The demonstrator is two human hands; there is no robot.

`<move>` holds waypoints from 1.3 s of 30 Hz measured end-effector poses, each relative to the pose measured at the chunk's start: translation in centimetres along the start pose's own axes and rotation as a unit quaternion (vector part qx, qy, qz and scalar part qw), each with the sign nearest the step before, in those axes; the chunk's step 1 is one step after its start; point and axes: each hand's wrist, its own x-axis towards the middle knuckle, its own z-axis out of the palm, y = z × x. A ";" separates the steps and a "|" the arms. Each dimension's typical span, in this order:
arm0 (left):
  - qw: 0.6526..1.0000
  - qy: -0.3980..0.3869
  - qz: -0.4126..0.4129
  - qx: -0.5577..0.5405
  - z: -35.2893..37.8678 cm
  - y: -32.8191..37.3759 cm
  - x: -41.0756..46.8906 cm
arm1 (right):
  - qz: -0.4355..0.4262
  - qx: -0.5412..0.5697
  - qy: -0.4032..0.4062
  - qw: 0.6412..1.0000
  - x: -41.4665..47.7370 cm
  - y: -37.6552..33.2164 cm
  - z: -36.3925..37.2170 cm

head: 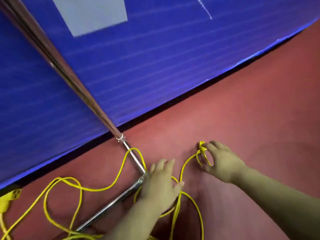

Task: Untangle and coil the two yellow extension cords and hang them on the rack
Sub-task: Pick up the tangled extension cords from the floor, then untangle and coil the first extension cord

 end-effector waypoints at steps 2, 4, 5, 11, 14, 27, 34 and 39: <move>0.998 -0.013 -0.027 -0.050 2.8 0.2 1.8 | 0.021 -0.021 -0.020 0.999 1.8 1.0 2.3; 0.994 -0.043 -0.059 -0.083 5.3 0.3 3.3 | 0.019 -0.048 -0.032 0.998 3.3 1.9 4.5; 0.993 -0.050 -0.068 -0.078 6.6 0.3 3.8 | 0.010 -0.058 -0.027 0.998 3.8 2.3 5.6; 0.997 -0.011 -0.080 -0.008 9.2 0.6 5.1 | -0.019 -0.004 0.048 0.999 3.2 3.1 8.1; 0.989 -0.009 -0.119 -0.086 9.2 0.2 5.2 | -0.021 0.051 0.049 0.997 2.8 3.0 8.1; 0.777 0.103 -0.174 -0.596 -3.5 -3.9 -2.8 | -0.093 0.319 0.203 0.921 -2.6 -7.3 2.0; 0.817 0.152 -0.077 -0.550 -13.6 -4.9 -14.0 | -0.230 0.462 0.179 0.838 -9.4 -18.3 -3.1; 0.834 0.245 -0.041 -0.493 -21.7 -5.3 -26.2 | -0.338 0.449 0.142 0.815 -17.2 -27.0 -8.8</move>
